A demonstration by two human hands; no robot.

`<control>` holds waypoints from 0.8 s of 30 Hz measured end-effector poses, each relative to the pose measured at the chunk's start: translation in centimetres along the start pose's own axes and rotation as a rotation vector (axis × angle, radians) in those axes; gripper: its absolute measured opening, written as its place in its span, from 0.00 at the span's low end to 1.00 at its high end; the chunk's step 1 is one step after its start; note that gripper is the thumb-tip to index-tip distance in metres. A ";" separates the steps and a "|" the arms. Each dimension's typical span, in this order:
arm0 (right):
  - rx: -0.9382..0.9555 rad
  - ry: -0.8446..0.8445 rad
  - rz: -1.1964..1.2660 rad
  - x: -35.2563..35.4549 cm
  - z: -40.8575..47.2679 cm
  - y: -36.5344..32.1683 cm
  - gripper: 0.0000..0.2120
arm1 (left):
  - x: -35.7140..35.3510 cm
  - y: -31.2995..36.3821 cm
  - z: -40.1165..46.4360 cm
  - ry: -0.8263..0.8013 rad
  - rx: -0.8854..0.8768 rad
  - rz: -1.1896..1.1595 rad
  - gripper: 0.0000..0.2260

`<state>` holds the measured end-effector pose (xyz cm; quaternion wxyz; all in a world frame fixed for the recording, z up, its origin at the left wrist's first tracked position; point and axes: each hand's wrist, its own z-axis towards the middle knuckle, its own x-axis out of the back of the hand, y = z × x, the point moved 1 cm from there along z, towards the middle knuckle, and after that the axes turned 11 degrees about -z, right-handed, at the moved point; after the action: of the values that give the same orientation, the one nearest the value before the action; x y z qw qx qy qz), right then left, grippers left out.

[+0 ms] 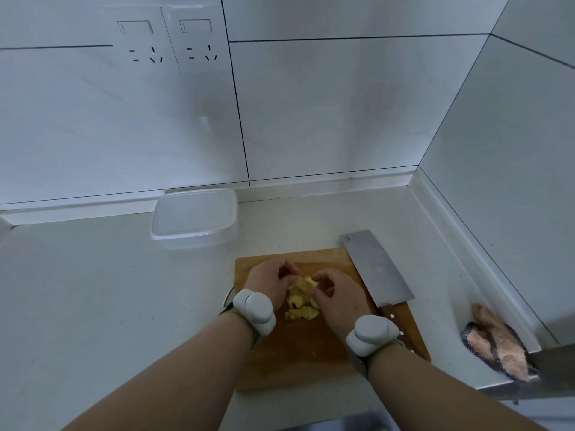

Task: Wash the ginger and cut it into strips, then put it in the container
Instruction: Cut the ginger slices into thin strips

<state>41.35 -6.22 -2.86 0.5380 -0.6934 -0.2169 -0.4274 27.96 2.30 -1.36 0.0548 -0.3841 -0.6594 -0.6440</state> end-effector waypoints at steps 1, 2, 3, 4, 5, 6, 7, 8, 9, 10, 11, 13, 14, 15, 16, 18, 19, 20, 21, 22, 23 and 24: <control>-0.001 -0.009 0.031 -0.1 0.1 -0.3 0.06 | -0.2 0.1 0.0 -0.006 -0.022 -0.008 0.03; -0.009 -0.021 0.050 -0.1 0.3 -0.4 0.06 | -0.3 0.1 -0.1 -0.006 -0.040 -0.018 0.04; -0.015 -0.027 0.062 -0.1 0.5 -0.5 0.06 | -0.4 0.2 -0.1 -0.004 -0.054 -0.029 0.03; -0.021 -0.030 0.067 -0.1 0.7 -0.6 0.05 | -0.4 0.2 -0.1 -0.005 -0.060 -0.039 0.03; -0.028 -0.029 0.070 -0.1 0.8 -0.5 0.04 | -0.5 0.1 -0.1 -0.008 -0.066 -0.043 0.03; -0.040 -0.028 0.072 0.0 0.9 -0.4 0.03 | -0.5 0.0 -0.1 -0.009 -0.072 -0.045 0.03; -0.056 -0.024 0.076 0.2 1.0 -0.2 0.02 | -0.6 0.0 -0.2 0.001 -0.074 -0.049 0.04; -0.076 -0.018 0.073 0.4 1.0 0.0 0.02 | -0.6 -0.1 -0.3 0.026 -0.072 -0.057 0.05; -0.095 -0.023 0.056 0.7 1.0 0.2 0.02 | -0.6 -0.3 -0.3 0.058 -0.059 -0.067 0.07; -0.116 -0.056 0.021 0.6 1.3 0.4 0.02 | -0.4 -0.8 -0.2 0.088 -0.027 -0.079 0.09; -0.134 -0.108 -0.021 0.7 1.4 0.6 0.01 | -0.4 -1.0 -0.2 0.118 -0.003 -0.075 0.12; -0.164 -0.240 -0.099 0.7 1.6 0.8 0.02 | -0.2 -1.5 -0.2 0.169 0.000 -0.055 0.15; -0.174 -0.291 -0.137 0.7 1.7 0.9 0.01 | -0.3 -1.7 -0.1 0.184 -0.019 -0.061 0.15; -0.175 -0.321 -0.176 0.8 1.8 1.0 0.02 | -0.3 -1.7 -0.1 0.186 -0.036 -0.066 0.15; -0.171 -0.332 -0.216 0.8 1.9 1.0 0.04 | -0.3 -1.6 -0.1 0.173 -0.048 -0.071 0.15; -0.149 -0.332 -0.269 0.7 2.0 1.2 0.10 | -0.4 -1.3 -0.1 0.142 -0.066 -0.066 0.14; -0.139 -0.333 -0.281 0.7 2.0 1.1 0.11 | -0.5 -1.1 -0.2 0.138 -0.083 -0.067 0.13; -0.132 -0.337 -0.290 0.7 2.0 1.1 0.11 | -0.5 -1.0 -0.2 0.139 -0.099 -0.073 0.12; -0.123 -0.341 -0.296 0.7 2.0 1.1 0.11 | -0.6 -0.9 -0.2 0.141 -0.111 -0.080 0.12; -0.112 -0.347 -0.305 0.8 2.0 1.0 0.11 | -0.7 -0.8 -0.3 0.138 -0.118 -0.087 0.12; -0.100 -0.352 -0.311 0.8 2.0 1.0 0.10 | -0.7 -0.7 -0.4 0.126 -0.122 -0.097 0.12; -0.092 -0.354 -0.312 0.9 2.0 0.9 0.10 | -0.8 -0.6 -0.4 0.111 -0.127 -0.111 0.12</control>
<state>43.25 -4.81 -2.71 0.3869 -0.7393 -0.3929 -0.3865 28.01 1.64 -2.25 0.0310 -0.3133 -0.6335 -0.7068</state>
